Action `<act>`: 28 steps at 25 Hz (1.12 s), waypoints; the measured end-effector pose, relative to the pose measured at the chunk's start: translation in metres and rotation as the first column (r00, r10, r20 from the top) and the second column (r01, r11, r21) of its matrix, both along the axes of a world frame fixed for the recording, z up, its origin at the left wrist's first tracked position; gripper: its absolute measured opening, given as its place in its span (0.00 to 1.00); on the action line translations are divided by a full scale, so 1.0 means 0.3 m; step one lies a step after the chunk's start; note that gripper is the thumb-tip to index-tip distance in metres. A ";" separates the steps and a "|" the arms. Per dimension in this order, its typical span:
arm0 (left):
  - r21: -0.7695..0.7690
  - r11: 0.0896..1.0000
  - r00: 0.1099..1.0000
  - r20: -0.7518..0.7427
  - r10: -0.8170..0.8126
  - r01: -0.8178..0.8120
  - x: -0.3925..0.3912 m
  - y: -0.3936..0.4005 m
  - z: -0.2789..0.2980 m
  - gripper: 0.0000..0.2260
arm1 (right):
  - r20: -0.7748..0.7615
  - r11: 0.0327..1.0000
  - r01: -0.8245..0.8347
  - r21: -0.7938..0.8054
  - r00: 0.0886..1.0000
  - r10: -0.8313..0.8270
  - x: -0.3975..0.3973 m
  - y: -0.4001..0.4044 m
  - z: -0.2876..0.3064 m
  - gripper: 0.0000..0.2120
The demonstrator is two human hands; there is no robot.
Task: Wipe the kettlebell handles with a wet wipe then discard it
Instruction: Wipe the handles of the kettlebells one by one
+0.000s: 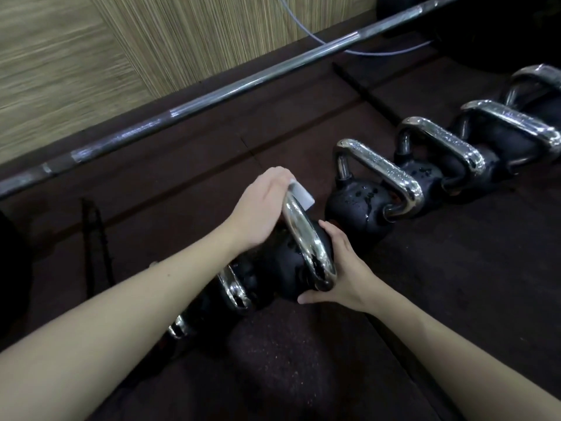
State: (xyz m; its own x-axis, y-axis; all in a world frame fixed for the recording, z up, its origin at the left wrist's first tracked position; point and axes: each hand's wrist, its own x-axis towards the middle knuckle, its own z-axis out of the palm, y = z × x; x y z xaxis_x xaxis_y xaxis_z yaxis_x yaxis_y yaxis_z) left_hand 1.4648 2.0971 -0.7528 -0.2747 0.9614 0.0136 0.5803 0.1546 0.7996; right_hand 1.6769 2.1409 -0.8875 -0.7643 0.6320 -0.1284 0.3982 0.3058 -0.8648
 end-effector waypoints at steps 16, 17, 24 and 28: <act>0.237 0.906 0.762 -0.635 -0.128 0.350 0.073 -0.067 -0.065 0.18 | 0.025 0.999 0.032 -0.003 0.999 -0.032 -0.001 0.002 -0.022 0.72; 0.187 0.959 0.894 -0.433 -0.115 0.214 0.040 -0.025 -0.034 0.20 | 0.014 1.000 0.031 -0.005 0.999 -0.031 -0.002 0.000 -0.014 0.73; 0.149 0.989 1.000 0.002 -0.027 0.026 0.050 -0.059 -0.051 0.19 | 0.009 1.000 0.014 -0.005 1.000 -0.014 0.000 0.000 -0.002 0.72; 0.111 0.761 0.483 -0.829 -0.284 0.639 0.134 -0.169 -0.088 0.23 | 0.054 0.996 -0.005 0.085 0.999 0.000 -0.004 0.016 -0.045 0.66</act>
